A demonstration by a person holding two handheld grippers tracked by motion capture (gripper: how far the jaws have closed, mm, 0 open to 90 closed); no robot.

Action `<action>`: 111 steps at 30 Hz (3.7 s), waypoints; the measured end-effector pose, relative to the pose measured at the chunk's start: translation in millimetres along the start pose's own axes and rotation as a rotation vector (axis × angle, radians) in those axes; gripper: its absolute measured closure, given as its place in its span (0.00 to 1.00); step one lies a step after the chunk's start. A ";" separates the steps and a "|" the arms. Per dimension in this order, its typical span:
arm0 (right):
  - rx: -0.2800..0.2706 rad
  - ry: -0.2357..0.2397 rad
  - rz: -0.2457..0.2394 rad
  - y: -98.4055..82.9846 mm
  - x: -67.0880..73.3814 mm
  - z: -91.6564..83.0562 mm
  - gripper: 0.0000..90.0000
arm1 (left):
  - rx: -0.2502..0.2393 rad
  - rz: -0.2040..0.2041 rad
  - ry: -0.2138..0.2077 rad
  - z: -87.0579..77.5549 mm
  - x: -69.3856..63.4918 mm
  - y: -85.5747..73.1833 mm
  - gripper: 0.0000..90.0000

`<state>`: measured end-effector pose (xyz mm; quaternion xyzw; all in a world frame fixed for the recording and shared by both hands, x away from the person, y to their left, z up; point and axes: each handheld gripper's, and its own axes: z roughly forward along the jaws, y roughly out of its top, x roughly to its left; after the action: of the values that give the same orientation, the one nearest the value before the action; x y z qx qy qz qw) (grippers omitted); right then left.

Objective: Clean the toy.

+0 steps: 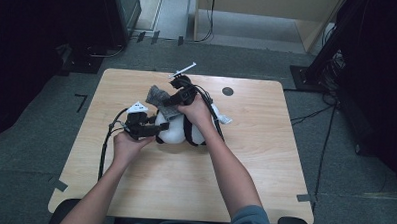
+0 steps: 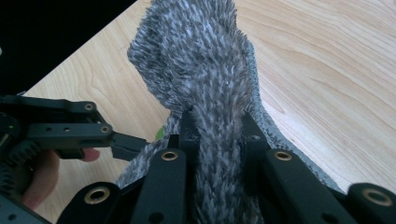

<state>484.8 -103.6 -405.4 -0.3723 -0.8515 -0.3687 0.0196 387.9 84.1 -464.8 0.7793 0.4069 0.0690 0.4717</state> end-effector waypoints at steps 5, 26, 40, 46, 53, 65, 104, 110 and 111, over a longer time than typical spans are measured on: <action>0.007 -0.036 0.006 -2.9 -7.7 -3.2 0.86 | 0.000 0.001 0.001 0.4 -0.5 0.2 0.49; 0.030 -0.181 0.116 -31.1 -64.9 -44.9 0.86 | -0.005 0.013 0.003 1.8 -2.8 0.0 0.50; -0.021 -0.208 0.188 -61.9 -95.2 -72.1 0.86 | -0.005 0.010 -0.002 2.2 -2.0 -0.2 0.50; -0.040 -0.234 0.203 -75.7 -101.9 -78.5 0.86 | -0.006 0.009 -0.003 2.2 -1.7 -0.3 0.50; -0.064 -0.259 0.197 -80.3 -96.9 -91.6 0.86 | -0.001 0.004 -0.003 2.2 -1.5 -0.2 0.50; -0.173 -0.177 0.061 -52.5 -33.4 -109.2 0.86 | -0.007 -0.015 -0.008 2.2 -1.7 0.9 0.52; -0.099 -0.210 -0.112 -66.5 18.4 -52.3 0.84 | -0.004 0.007 0.015 4.2 -2.3 0.3 0.50; -0.120 -0.236 -0.114 -77.5 11.6 -67.4 0.84 | -0.003 0.010 0.019 5.3 -2.6 0.2 0.49; -0.123 -0.238 -0.110 -78.6 10.9 -69.3 0.84 | -0.003 0.009 0.020 5.4 -2.5 0.2 0.48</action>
<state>409.3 -176.8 -399.9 -0.3667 -0.8427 -0.3740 -0.1245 389.1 78.6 -466.9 0.7795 0.4080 0.0794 0.4686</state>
